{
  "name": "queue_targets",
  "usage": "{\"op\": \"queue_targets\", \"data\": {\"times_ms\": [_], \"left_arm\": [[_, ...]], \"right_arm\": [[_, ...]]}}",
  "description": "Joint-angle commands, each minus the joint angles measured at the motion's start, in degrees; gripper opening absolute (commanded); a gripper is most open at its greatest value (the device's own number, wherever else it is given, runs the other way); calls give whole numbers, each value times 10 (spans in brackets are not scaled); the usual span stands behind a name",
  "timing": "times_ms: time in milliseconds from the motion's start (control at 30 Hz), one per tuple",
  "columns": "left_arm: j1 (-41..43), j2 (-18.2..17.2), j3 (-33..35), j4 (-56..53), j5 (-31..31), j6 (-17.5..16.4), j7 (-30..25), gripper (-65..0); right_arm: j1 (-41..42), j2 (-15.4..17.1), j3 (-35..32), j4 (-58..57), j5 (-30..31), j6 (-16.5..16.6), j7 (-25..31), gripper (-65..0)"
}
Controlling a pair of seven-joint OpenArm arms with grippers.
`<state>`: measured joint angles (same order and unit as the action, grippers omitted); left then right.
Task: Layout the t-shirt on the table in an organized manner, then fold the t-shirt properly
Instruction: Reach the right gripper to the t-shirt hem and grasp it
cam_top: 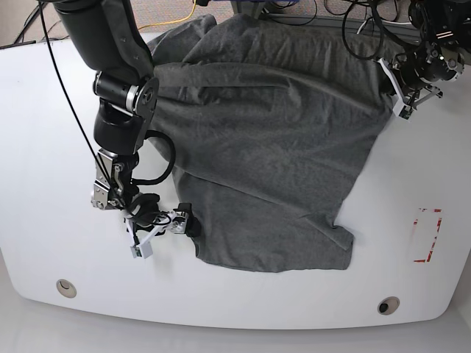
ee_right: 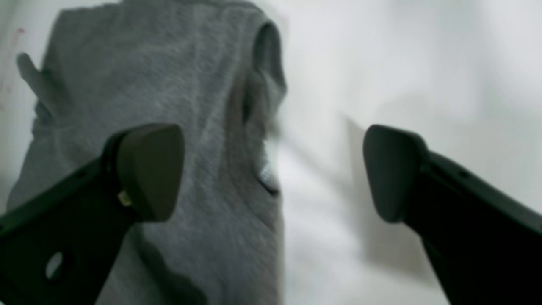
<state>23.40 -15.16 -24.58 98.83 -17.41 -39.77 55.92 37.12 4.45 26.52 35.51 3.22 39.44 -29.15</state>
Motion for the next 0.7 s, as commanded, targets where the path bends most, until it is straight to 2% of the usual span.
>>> {"op": "queue_targets", "data": {"times_ms": [0,133,533,667], "left_arm": [[18,-2,2,10,27,-2,47,-650],[25,-2,2,30,29,-2,47,-650],[25,-1,2,35,29,-2,47,-650],[25,-1,2,35,29,-2,47,-650]], "right_arm": [[24,3,0,-28,11,6,32,0],[29,-7,0,-62,9,6,42,0],[28,-49,0,-64,8,6,45,0],[29,-61,-1,-64,8,6,46,-120]]}}
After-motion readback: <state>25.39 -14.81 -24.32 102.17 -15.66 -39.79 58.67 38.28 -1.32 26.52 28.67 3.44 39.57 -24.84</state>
